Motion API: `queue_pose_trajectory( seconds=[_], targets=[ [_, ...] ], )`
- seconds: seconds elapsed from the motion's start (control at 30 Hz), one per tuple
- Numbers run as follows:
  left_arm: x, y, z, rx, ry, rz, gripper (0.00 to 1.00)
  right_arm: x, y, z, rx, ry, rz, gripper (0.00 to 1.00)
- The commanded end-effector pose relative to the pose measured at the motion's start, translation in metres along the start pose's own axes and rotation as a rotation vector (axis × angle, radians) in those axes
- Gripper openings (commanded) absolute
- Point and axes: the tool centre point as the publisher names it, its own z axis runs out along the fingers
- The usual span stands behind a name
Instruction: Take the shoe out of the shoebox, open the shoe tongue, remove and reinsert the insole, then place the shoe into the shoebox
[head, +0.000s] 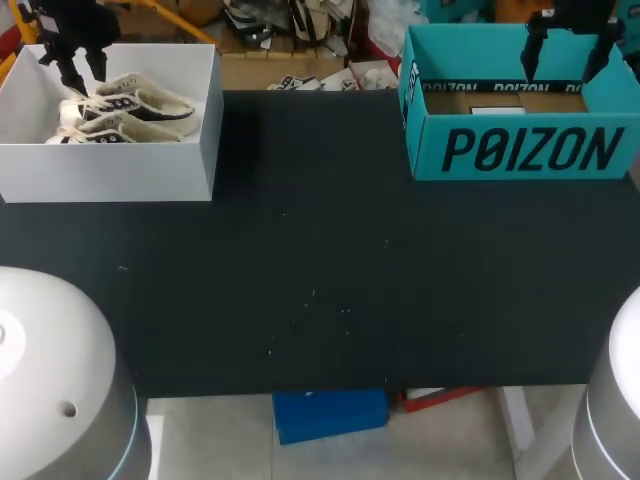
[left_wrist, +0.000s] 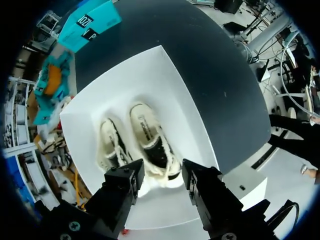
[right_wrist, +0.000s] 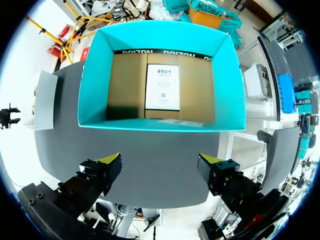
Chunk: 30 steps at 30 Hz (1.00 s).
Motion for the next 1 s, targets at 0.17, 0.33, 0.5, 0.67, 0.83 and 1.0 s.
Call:
queue_pose_trajectory(
  seconds=[0.17,0.33,0.5,0.67,0.83,1.0],
  targets=[
    [-0.023,-0.004,0.024,0.009,0.043,-0.054,0.47,0.0,0.0,0.0,0.001,0.0,0.0,1.0],
    [-0.019,0.003,0.043,-0.009,0.065,-0.111,0.41,0.0,0.0,0.0,0.001,0.0,0.0,1.0],
    [-0.015,0.011,0.059,-0.025,0.084,-0.174,0.38,0.0,0.0,0.0,0.001,0.0,0.0,1.0],
    [-0.011,0.021,0.077,-0.015,0.103,-0.249,0.43,0.0,0.0,0.0,0.001,0.0,0.0,1.0],
    [-0.018,0.029,0.083,-0.012,0.098,-0.289,0.44,0.0,0.0,0.0,0.001,0.0,0.0,1.0],
    [-0.031,0.033,0.091,-0.012,0.085,-0.306,0.44,0.0,0.0,0.0,0.001,0.0,0.0,1.0]
  ],
)
